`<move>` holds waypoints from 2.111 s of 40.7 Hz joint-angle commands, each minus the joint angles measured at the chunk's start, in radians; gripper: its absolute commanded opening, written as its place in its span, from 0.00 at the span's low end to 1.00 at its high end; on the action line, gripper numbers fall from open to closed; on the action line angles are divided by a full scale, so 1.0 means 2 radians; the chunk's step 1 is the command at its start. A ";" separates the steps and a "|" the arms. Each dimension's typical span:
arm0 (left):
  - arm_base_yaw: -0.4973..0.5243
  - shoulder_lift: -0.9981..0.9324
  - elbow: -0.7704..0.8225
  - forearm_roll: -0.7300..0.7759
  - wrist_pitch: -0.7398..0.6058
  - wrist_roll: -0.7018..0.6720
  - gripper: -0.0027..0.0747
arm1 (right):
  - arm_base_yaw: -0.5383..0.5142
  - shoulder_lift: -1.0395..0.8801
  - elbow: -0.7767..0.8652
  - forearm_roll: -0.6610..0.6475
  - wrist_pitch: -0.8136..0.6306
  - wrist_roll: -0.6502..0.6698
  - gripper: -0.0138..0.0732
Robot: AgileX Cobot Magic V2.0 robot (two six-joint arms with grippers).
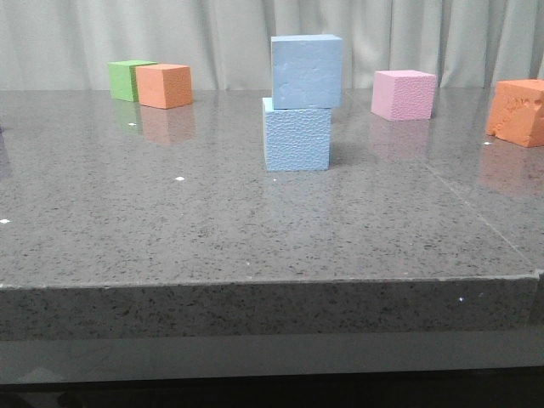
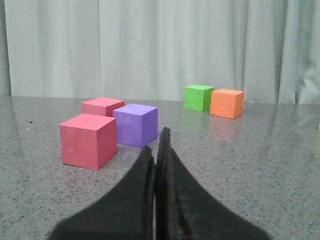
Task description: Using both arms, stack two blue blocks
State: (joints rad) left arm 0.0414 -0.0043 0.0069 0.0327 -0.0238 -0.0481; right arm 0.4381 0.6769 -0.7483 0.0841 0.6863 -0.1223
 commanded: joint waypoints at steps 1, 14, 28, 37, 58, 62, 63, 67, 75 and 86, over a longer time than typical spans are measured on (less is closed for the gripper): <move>0.000 -0.010 0.001 0.002 -0.036 0.000 0.01 | -0.003 0.000 -0.012 -0.001 -0.030 -0.006 0.08; -0.009 -0.010 0.001 0.002 -0.035 0.000 0.01 | -0.003 0.000 -0.012 -0.001 -0.030 -0.006 0.08; -0.011 -0.010 0.001 0.002 -0.034 0.000 0.01 | -0.003 0.000 -0.012 -0.001 -0.030 -0.006 0.08; -0.011 -0.010 0.001 0.002 -0.034 0.000 0.01 | -0.003 0.000 -0.012 -0.001 -0.030 -0.006 0.08; -0.011 -0.010 0.001 0.002 -0.034 0.000 0.01 | -0.003 0.000 -0.012 -0.001 -0.030 -0.006 0.08; -0.011 -0.010 0.001 0.002 -0.034 0.000 0.01 | -0.003 0.000 -0.012 -0.001 -0.030 -0.006 0.08; -0.011 -0.010 0.001 0.002 -0.034 0.000 0.01 | -0.003 0.000 -0.012 -0.001 -0.030 -0.006 0.08; -0.011 -0.010 0.001 0.002 -0.034 0.000 0.01 | -0.003 0.000 -0.012 -0.001 -0.030 -0.006 0.08; -0.011 -0.010 0.001 0.002 -0.034 0.000 0.01 | -0.008 -0.005 -0.012 -0.001 -0.030 -0.006 0.08; -0.011 -0.010 0.001 0.002 -0.034 0.000 0.01 | -0.090 -0.081 0.027 -0.008 -0.088 -0.006 0.08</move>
State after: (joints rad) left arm 0.0263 -0.0043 0.0069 0.0370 -0.0162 -0.0481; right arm 0.3026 0.5553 -0.7063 0.0802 0.6489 -0.1223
